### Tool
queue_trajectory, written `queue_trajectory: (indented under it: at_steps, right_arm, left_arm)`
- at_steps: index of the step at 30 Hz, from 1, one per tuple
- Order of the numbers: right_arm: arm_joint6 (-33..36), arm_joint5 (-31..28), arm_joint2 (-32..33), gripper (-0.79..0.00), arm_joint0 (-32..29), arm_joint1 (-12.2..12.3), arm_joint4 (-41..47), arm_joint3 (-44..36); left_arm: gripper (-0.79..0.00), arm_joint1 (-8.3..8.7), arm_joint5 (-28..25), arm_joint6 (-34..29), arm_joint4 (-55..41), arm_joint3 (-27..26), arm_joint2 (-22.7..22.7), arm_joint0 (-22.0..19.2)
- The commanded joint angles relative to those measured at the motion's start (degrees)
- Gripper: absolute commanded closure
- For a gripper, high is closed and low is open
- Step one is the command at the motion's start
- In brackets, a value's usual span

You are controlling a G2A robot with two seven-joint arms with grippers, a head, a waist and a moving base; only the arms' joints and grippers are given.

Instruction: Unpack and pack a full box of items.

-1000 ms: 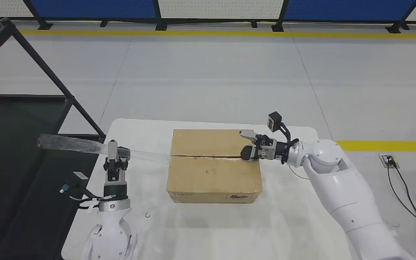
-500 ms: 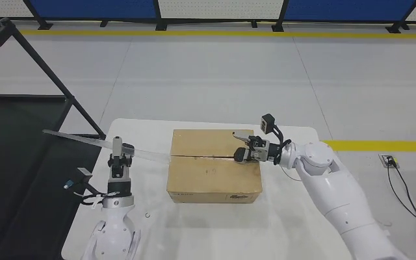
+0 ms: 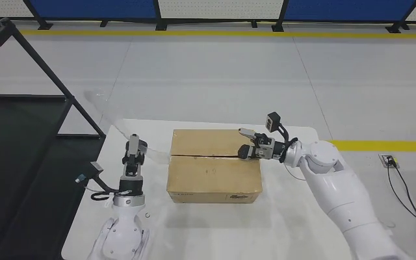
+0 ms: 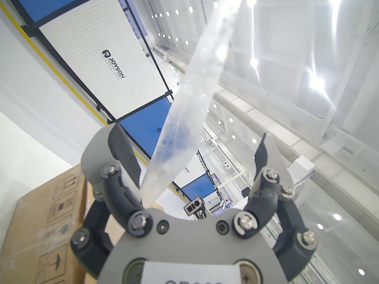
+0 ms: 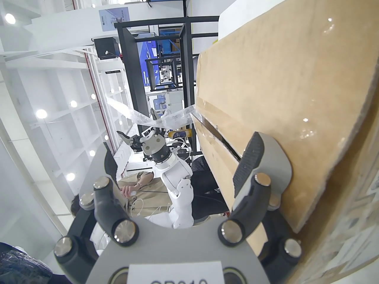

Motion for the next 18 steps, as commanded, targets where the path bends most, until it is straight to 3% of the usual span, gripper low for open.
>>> queue_trajectory:
  at_steps: [1,9,18]
  right_arm:
    - [0.2,0.2,0.1,-0.785,0.0,0.0,-0.1,0.0]
    - [1.0,0.6,-0.1,-0.785,0.4,0.0,-0.7,0.4]
    - [1.7,0.3,-0.4,-0.785,1.5,-0.3,-0.7,2.1]
  left_arm:
    - [-0.785,-0.17,0.3,0.2,0.4,0.1,0.6,-0.1]
    - [-0.785,-0.52,0.5,1.4,1.1,1.2,0.0,0.3]
    - [-0.785,-0.30,1.6,3.6,-3.5,4.4,-7.5,3.8]
